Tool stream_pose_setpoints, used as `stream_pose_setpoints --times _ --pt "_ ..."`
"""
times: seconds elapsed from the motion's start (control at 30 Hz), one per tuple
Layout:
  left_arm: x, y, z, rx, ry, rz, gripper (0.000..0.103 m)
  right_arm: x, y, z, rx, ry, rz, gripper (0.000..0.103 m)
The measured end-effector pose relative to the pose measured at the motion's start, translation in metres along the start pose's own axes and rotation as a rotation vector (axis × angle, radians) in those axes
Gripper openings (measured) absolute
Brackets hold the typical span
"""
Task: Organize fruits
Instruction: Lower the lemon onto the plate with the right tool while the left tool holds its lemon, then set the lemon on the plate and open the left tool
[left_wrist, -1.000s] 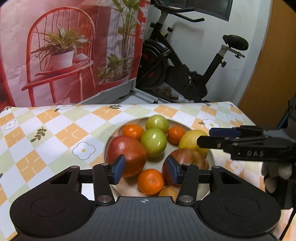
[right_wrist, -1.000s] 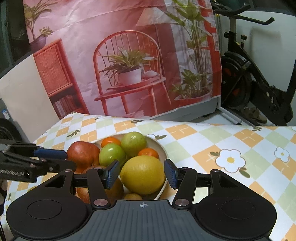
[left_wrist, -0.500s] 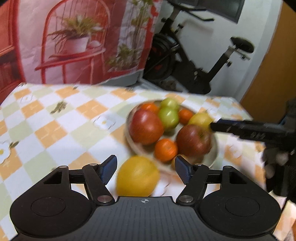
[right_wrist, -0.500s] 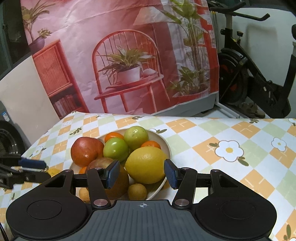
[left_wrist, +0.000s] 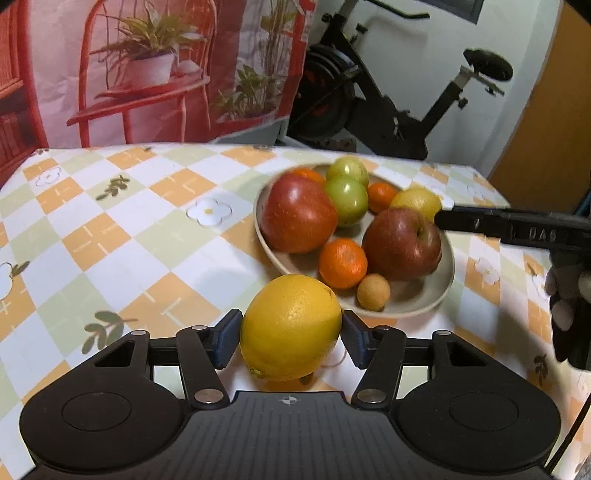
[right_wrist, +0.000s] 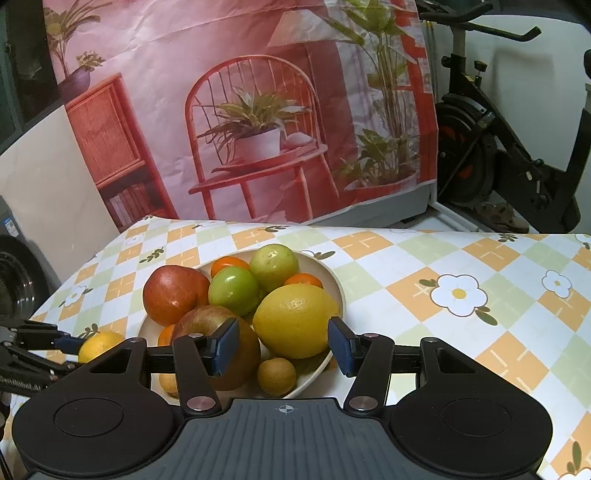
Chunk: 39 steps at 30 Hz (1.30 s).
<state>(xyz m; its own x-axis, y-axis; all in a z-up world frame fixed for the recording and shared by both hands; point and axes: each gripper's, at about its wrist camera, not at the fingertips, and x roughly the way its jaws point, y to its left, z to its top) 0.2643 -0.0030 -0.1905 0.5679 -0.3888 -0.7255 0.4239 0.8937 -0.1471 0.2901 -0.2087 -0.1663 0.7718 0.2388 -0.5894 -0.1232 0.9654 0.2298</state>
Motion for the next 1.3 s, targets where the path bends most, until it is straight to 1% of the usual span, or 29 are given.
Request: stream_pose_setpoints --times 0.1,0.2,0.3,0.4,0.5,0.63,0.73,0.83,0.9,1.03,1.3 --pt "-0.010 -0.002 0.011 0.000 -0.052 -0.003 0.060 0.000 0.001 0.001 -0.006 -0.005 0.002 0.051" --pt "-0.014 -0.008 0.033 -0.005 -0.102 -0.022 0.060 0.001 0.002 0.002 -0.012 -0.013 -0.006 0.051" --pt "-0.009 -0.024 0.056 0.031 -0.129 -0.044 0.060 0.002 0.002 0.002 -0.016 -0.013 -0.018 0.051" --pt "0.006 -0.041 0.070 0.080 -0.132 -0.044 0.060 0.003 -0.001 0.001 -0.010 -0.013 -0.025 0.051" --pt "0.021 -0.049 0.078 0.080 -0.122 -0.047 0.060 0.003 -0.004 0.000 -0.001 -0.012 -0.028 0.051" --pt "0.035 -0.053 0.081 0.091 -0.094 -0.026 0.060 0.003 -0.006 -0.001 0.000 -0.010 -0.025 0.051" --pt "0.040 -0.050 0.080 0.091 -0.066 -0.024 0.061 0.003 -0.007 -0.001 -0.002 -0.011 -0.024 0.051" --pt "0.039 -0.049 0.080 0.095 -0.068 -0.043 0.061 0.004 -0.007 -0.001 0.001 -0.009 -0.026 0.051" --pt "0.038 -0.049 0.080 0.100 -0.075 -0.036 0.061 0.004 -0.007 -0.002 0.004 -0.005 -0.029 0.051" --pt "0.038 -0.047 0.079 0.095 -0.065 -0.050 0.061 0.003 -0.007 -0.002 0.005 -0.003 -0.030 0.051" --pt "0.030 -0.050 0.075 0.109 -0.084 -0.031 0.062 0.002 -0.002 0.001 -0.019 -0.001 -0.038 0.052"
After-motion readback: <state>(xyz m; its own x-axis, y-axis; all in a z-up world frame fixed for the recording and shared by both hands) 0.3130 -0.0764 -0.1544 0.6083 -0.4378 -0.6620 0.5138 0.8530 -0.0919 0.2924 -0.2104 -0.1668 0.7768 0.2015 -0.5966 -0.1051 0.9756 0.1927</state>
